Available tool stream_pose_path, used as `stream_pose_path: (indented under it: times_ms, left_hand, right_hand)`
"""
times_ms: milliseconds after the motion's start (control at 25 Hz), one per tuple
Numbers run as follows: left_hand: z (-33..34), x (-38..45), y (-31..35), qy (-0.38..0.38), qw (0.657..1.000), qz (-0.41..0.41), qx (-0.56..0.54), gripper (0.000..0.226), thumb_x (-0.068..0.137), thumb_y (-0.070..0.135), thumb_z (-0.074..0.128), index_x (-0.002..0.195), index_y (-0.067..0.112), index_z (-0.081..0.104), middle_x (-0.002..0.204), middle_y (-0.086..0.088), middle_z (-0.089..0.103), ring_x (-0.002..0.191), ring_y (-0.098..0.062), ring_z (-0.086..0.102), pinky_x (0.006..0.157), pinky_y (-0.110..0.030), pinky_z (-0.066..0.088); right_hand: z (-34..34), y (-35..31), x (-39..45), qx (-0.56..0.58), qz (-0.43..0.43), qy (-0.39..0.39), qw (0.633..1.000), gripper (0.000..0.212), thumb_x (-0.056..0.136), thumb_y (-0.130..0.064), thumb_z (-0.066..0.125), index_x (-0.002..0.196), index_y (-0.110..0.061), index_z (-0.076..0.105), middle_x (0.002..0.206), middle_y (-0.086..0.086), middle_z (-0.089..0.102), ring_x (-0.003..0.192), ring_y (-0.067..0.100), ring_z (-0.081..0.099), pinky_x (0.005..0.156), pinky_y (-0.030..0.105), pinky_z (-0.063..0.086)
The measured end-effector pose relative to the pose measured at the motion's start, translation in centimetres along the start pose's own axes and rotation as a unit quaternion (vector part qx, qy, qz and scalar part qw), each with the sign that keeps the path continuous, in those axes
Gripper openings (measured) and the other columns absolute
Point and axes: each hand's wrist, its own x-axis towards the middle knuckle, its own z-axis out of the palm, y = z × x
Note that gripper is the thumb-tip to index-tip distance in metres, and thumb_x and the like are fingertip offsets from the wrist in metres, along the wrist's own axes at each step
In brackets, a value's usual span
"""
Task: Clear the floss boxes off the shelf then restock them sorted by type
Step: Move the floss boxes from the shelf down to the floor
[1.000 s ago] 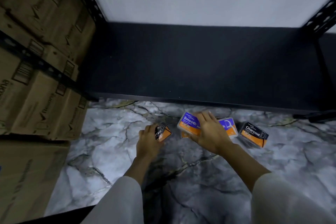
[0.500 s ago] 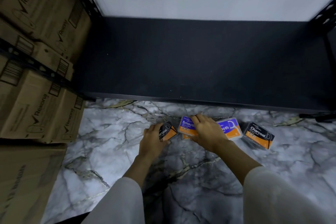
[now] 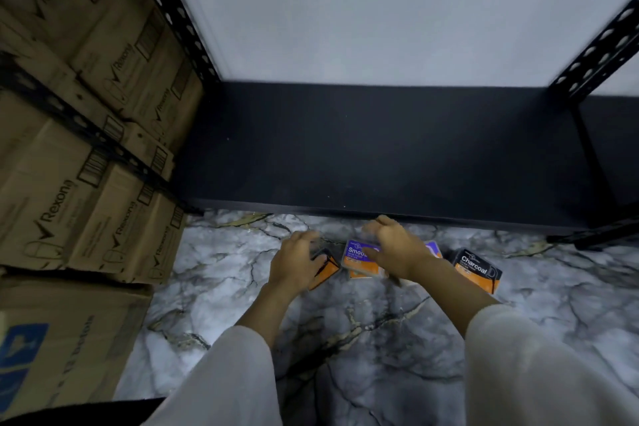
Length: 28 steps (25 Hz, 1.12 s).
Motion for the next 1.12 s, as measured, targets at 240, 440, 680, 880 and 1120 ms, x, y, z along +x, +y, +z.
stream_pose_path:
  times_ms: [240,440,680,880,1120]
  left_hand:
    - [-10.1,-3.7,8.6,-0.007,0.997,0.047,0.064,0.025,0.091,0.030,0.049,0.114,0.031,0.060,0.114,0.007,0.066,0.109,-0.020,0.060,0.090,-0.035,0.049]
    - [-18.0,-10.3,17.3,0.024,0.981,0.132,0.139,0.024,0.093,0.033,0.050,0.114,0.029,0.060,0.121,0.004,0.060,0.110,-0.023,0.058,0.093,-0.037,0.046]
    - [-25.3,-19.2,28.8,0.088,0.949,0.251,0.169,0.024,0.096,0.031,0.046,0.115,0.027,0.060,0.120,0.003,0.060,0.110,-0.019,0.055,0.083,-0.031,0.041]
    - [-30.3,-24.1,39.4,0.158,0.902,0.374,0.146,0.021,0.095,0.031,0.048,0.109,0.027,0.063,0.111,0.008,0.066,0.102,-0.017,0.061,0.080,-0.033,0.046]
    - [-33.3,-22.1,46.8,0.203,0.874,0.430,0.098,0.022,0.096,0.031,0.048,0.108,0.025,0.064,0.115,0.005,0.066,0.105,-0.019,0.060,0.086,-0.036,0.049]
  right_hand:
    - [-10.5,-3.6,-6.1,0.013,0.013,0.067,0.998,0.015,0.092,-0.023,0.053,0.105,-0.019,0.061,0.093,0.000,0.067,0.089,0.023,0.063,0.079,0.035,0.051]
    - [-20.0,-7.5,-15.3,-0.043,0.002,0.130,0.991,0.019,0.094,-0.027,0.051,0.108,-0.018,0.061,0.104,0.001,0.061,0.092,0.022,0.060,0.082,0.035,0.050]
    - [-29.8,-10.2,-27.5,-0.090,0.017,0.231,0.969,0.026,0.095,-0.031,0.048,0.116,-0.021,0.058,0.114,0.003,0.058,0.095,0.021,0.057,0.080,0.031,0.045]
    - [-38.5,-10.1,-34.9,-0.107,0.042,0.343,0.932,0.020,0.094,-0.029,0.048,0.106,-0.021,0.061,0.103,-0.003,0.064,0.092,0.016,0.055,0.078,0.036,0.048]
    - [-45.1,-7.3,-36.3,-0.093,0.061,0.433,0.895,0.019,0.095,-0.030,0.048,0.102,-0.019,0.061,0.100,0.001,0.067,0.090,0.021,0.061,0.076,0.035,0.051]
